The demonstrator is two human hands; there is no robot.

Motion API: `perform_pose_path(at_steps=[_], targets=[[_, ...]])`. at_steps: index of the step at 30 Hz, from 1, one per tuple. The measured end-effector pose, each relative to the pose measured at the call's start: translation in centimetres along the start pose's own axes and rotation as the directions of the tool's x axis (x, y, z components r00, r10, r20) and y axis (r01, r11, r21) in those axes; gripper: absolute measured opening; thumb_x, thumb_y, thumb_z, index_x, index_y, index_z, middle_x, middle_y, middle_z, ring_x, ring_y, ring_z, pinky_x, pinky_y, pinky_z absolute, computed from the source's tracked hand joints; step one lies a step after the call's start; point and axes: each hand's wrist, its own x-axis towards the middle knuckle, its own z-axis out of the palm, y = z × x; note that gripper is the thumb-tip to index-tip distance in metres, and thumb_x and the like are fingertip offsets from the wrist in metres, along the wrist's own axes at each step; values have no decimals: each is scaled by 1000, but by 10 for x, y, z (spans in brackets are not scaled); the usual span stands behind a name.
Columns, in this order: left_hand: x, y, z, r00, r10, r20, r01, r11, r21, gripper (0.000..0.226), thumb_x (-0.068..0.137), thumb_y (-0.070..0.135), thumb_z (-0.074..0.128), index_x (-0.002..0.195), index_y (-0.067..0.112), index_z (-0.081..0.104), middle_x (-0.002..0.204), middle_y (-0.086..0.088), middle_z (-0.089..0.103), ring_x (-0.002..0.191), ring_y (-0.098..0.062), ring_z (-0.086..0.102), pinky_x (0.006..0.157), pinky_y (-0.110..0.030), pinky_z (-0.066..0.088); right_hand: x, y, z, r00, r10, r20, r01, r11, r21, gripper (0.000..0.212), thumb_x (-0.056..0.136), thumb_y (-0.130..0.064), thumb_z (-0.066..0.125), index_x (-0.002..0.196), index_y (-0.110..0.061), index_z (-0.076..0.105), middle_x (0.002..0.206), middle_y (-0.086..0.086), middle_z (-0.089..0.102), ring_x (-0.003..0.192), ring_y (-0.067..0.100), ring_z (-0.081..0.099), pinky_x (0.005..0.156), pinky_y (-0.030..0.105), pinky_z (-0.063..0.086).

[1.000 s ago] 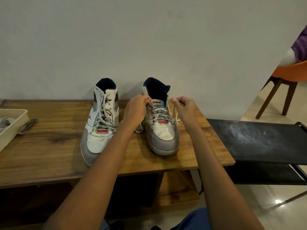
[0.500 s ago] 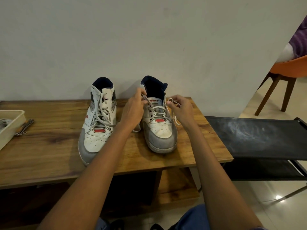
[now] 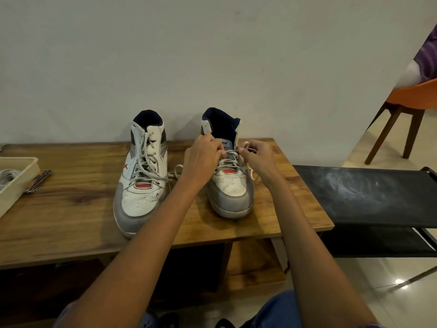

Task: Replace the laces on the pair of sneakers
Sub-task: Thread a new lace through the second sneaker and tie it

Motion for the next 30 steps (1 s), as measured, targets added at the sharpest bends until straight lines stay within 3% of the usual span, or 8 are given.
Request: perform_pose_path(at_steps=[3,5,10,17,21,24,27,30], targets=[[-1,10,8,995,-13,94,-1,989,145,28,94,21,49,121,14,55,126,-7,46,112,-19,41,86,-28,39,-1,-3,-4,999,33,2,-33,997,66,9,92,-8,57,89,-11,65,76,-5,61,71,5,54,63,16,45],[-3,15,11,993,-58,105,36,978,205,30,92,20,49,122,15,51,130,-8,41,115,-21,38,92,-34,36,-2,-4,-7,996,81,21,-84,986,142,10,93,-6,56,91,-8,66,73,-5,60,64,2,51,53,10,43],[-6,20,10,996,-89,-21,91,987,135,24,95,19,47,116,23,55,122,-4,44,111,-19,39,82,-27,30,-1,-1,-7,991,129,-19,-125,985,122,12,92,-11,58,87,-4,66,72,1,60,54,3,46,48,13,40],[-5,16,7,982,-187,-1,185,969,164,31,94,40,47,115,23,63,131,-4,39,120,-21,32,92,-36,33,-2,-5,-2,993,105,46,-107,993,58,20,96,-15,51,77,-15,57,66,-3,53,58,7,48,53,20,40],[1,18,3,974,-226,32,217,960,177,31,94,41,47,112,24,66,134,-4,37,124,-23,29,96,-41,29,-4,-5,-1,983,168,-74,-155,975,160,21,95,-13,52,75,-11,58,63,-3,49,56,6,41,52,21,34],[3,17,1,972,-231,36,224,964,143,30,95,38,46,108,22,68,131,-4,39,122,-22,30,96,-41,29,-6,-3,0,973,230,-21,-218,944,249,25,97,-13,50,73,-13,55,60,-4,48,49,3,42,44,16,33],[3,10,-4,973,-229,-21,224,966,-126,28,97,29,44,110,17,66,123,-6,47,112,-20,41,86,-27,35,-3,4,-4,988,152,-23,-153,972,-179,25,99,-29,45,91,-10,59,77,0,55,69,10,52,60,24,41],[8,-2,-14,938,-292,-187,200,895,-398,23,98,14,43,108,12,64,107,-5,58,86,-15,55,67,-12,37,-1,12,-10,994,84,-76,-113,797,-593,41,102,-39,31,100,-5,54,99,12,54,93,25,50,84,37,39]])
